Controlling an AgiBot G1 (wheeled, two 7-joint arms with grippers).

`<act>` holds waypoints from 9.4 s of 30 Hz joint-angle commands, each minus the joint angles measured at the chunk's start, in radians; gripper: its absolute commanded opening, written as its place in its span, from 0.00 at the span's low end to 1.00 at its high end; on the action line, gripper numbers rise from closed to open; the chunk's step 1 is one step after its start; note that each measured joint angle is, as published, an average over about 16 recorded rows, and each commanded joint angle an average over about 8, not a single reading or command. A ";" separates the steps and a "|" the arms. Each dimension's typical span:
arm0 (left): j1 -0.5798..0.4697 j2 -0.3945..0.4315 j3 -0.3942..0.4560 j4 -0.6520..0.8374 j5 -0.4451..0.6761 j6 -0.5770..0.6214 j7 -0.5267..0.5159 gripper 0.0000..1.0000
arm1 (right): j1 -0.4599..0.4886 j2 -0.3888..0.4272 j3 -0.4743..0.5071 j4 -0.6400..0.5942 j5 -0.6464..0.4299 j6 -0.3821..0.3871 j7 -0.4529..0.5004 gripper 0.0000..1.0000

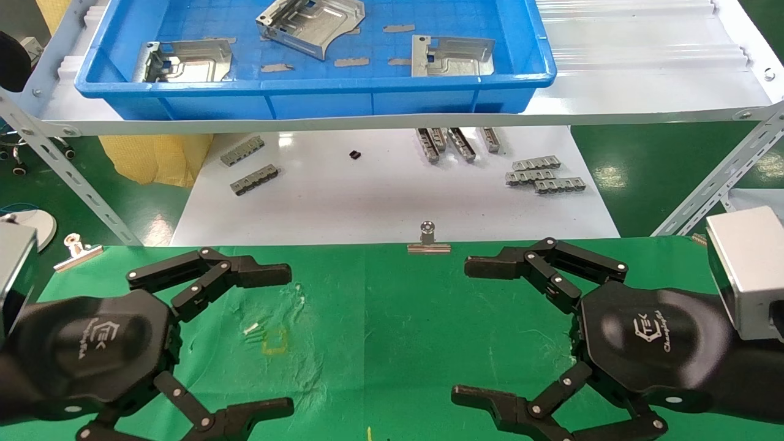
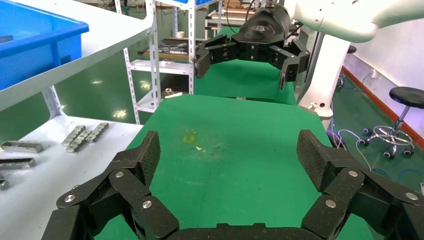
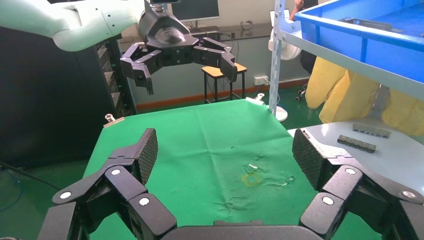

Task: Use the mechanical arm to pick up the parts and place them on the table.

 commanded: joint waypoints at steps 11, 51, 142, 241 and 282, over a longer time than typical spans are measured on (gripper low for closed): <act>0.000 0.000 0.000 0.000 0.000 0.000 0.000 1.00 | 0.000 0.000 0.000 0.000 0.000 0.000 0.000 1.00; 0.000 0.000 0.000 0.000 0.000 0.000 0.000 1.00 | 0.000 0.000 0.000 0.000 0.000 0.000 0.000 0.00; -0.992 0.726 0.360 1.219 0.727 -0.716 -0.186 0.00 | 0.000 0.000 -0.001 0.000 0.000 0.000 0.000 1.00; -0.633 0.342 0.406 1.190 0.543 0.089 0.826 1.00 | 0.000 0.000 -0.001 0.000 0.001 0.001 -0.001 1.00; -0.194 0.105 0.124 0.364 0.166 0.028 0.253 1.00 | 0.000 0.001 -0.002 -0.001 0.001 0.001 -0.001 1.00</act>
